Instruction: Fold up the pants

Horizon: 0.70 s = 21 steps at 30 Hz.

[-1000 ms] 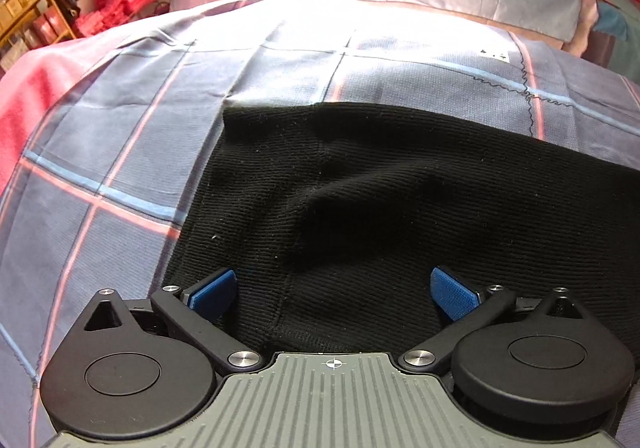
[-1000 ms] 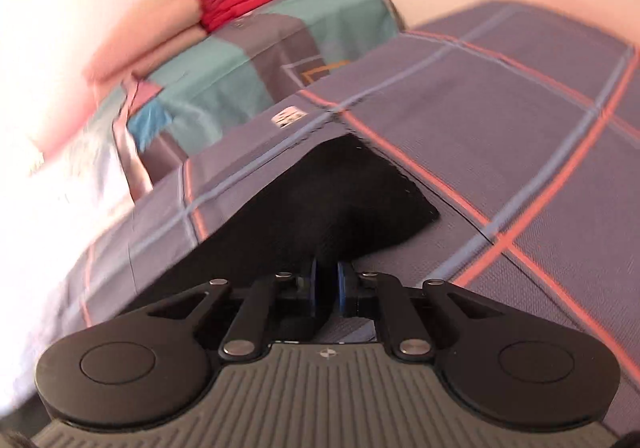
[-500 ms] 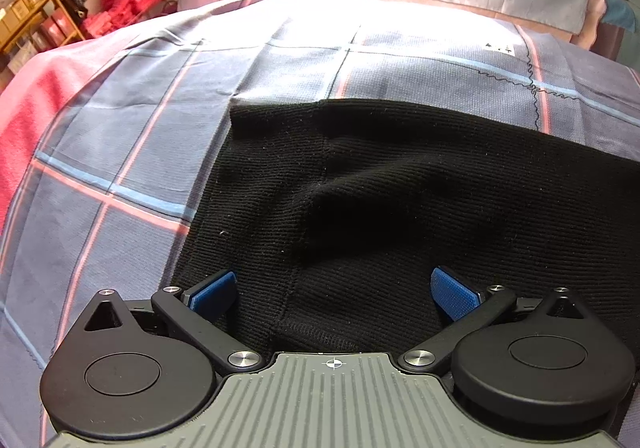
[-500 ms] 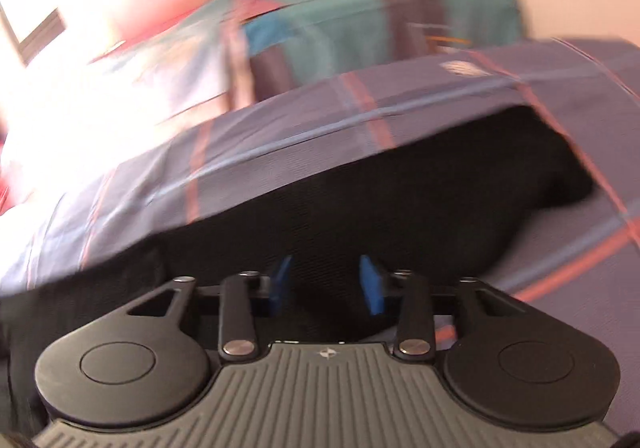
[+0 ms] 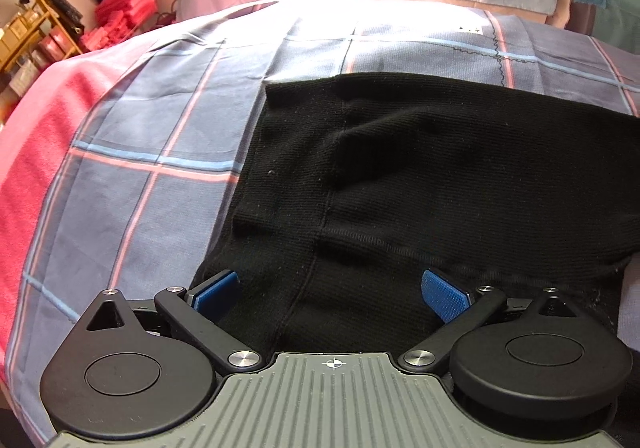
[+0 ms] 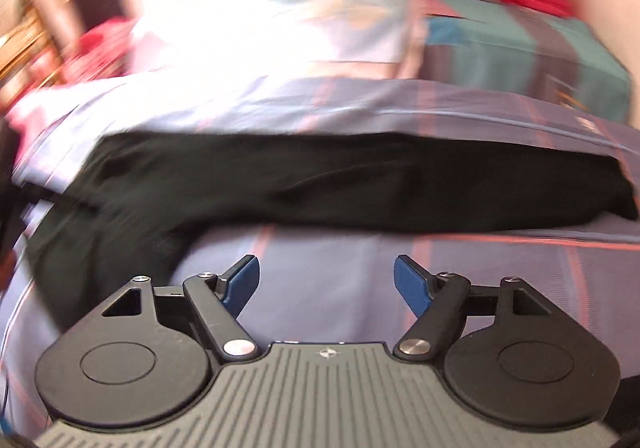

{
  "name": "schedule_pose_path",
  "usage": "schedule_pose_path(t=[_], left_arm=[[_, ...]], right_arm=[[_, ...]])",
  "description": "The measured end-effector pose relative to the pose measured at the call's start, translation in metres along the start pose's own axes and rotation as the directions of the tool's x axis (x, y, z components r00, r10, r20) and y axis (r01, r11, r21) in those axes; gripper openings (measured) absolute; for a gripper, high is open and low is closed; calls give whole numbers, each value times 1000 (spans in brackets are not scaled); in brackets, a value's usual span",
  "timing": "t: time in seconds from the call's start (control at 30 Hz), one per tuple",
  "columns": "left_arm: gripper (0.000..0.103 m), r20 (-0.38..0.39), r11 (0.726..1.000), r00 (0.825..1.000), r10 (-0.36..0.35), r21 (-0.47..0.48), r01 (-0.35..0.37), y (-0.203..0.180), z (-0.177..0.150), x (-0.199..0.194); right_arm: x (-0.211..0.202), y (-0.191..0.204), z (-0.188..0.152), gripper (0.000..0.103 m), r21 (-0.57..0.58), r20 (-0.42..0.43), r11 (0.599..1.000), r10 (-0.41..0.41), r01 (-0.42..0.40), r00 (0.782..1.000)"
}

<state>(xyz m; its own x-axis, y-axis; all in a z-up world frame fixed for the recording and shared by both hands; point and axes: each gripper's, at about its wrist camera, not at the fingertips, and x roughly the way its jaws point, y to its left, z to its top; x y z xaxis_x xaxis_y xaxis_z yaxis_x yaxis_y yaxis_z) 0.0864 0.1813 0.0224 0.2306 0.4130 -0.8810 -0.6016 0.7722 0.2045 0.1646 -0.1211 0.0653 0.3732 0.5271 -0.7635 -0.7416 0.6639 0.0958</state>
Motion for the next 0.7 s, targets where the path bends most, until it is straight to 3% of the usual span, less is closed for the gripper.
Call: schedule_pose_path(t=[0.1,0.2,0.27,0.37,0.43,0.53,0.6,0.67,0.7], left_arm=[[103,-12,1000,1000,-12,11,12,1,-13,-2],[103,-40,999,999,-6,34,7,-1,-27,4],[103,-56,999,998,-2,45,5,0,-37,9],[103,-36,998,999,-19,53,21,6,-44,7],[103,-37,998,999,-22,61,24,9,-46,7],[103,-39,998,999,-24,60,26,10,-46,7],[103,-38,998,999,-25,59,27,11,-47,8],[103,-34,997,999,-27,65,29,11,-47,7],[103,-33,997,999,-30,68,32,12,-46,8]], right_arm=[[5,47,-20,78,-84,-42,991,104,-108,994],[20,64,-40,74,-9,-146,987,155,-158,977],[23,70,-58,69,51,-237,989,148,-140,960],[4,77,-65,69,-1,-249,988,148,-153,957],[-5,66,-58,69,30,-211,993,119,-116,970],[-11,58,-52,77,20,-131,1000,-15,17,991],[-1,51,-58,79,55,-170,995,-74,85,983],[6,45,-72,77,103,-259,992,-41,70,965],[0,48,-77,77,82,-237,995,-39,60,971]])
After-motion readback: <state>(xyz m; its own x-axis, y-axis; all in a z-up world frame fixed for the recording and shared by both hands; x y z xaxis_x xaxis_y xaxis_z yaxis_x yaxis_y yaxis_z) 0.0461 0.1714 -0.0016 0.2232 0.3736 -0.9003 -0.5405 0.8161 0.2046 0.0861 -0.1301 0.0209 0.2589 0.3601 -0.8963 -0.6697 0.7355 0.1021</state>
